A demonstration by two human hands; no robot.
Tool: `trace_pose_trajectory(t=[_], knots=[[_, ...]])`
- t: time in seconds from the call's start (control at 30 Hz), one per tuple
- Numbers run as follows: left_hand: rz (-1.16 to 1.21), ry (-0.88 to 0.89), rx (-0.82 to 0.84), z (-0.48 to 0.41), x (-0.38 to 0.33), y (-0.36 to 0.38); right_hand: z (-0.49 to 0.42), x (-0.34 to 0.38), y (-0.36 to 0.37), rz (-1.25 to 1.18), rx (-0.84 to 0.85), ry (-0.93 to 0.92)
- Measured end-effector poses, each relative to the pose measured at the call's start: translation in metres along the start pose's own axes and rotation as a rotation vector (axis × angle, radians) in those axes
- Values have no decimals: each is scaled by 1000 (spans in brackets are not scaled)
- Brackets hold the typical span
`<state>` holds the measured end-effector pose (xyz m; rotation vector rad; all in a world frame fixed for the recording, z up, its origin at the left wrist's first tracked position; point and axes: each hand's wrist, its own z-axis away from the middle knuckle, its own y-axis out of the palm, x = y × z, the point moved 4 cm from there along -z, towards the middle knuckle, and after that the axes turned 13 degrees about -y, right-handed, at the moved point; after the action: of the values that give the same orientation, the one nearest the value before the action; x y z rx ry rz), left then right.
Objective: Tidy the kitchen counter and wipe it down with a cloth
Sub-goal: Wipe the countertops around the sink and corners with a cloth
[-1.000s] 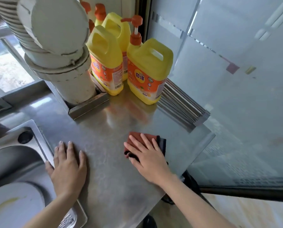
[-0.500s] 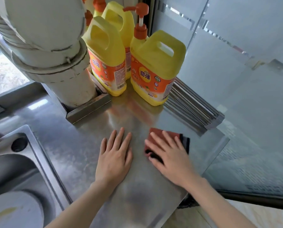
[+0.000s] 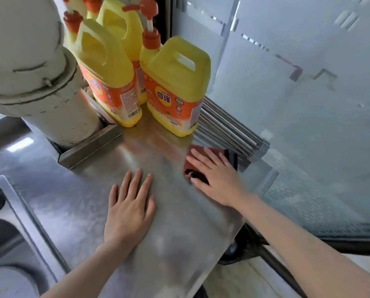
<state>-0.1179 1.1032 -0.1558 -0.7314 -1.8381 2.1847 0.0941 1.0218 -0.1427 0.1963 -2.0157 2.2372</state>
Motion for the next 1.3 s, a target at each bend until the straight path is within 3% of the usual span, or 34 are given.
trace_pose_trajectory(t=[0.13,0.2,0.3,0.37,0.43,0.53,0.67,0.73,0.87,0.97,1.17,1.3], knots=[[0,1,2,-1,-2,1,-13,-10,-2,-90,-159,434],[3,0,1,-1,-3,1,-4,28,7,-130,-157,411],[9,1,3,-1,-2,-1,38,87,13,-27,-109,136],[15,6,5,-1,-2,-1,61,80,14,-27,-85,92],[28,10,5,0,-3,-2,69,43,13,-46,-91,162],[35,16,-1,1,-3,-3,74,-9,9,-47,-102,422],[36,14,-6,2,-2,-3,74,-12,11,-40,-166,644],[32,18,-10,2,-3,-3,74,12,13,-59,-174,613],[19,16,-15,2,-3,-3,99,80,21,-45,-124,280],[24,18,-23,3,-4,-5,110,76,23,0,-87,173],[25,26,-47,2,-5,-5,89,-34,9,7,-71,398],[79,44,-37,4,-8,-9,89,-15,15,-22,-116,466]])
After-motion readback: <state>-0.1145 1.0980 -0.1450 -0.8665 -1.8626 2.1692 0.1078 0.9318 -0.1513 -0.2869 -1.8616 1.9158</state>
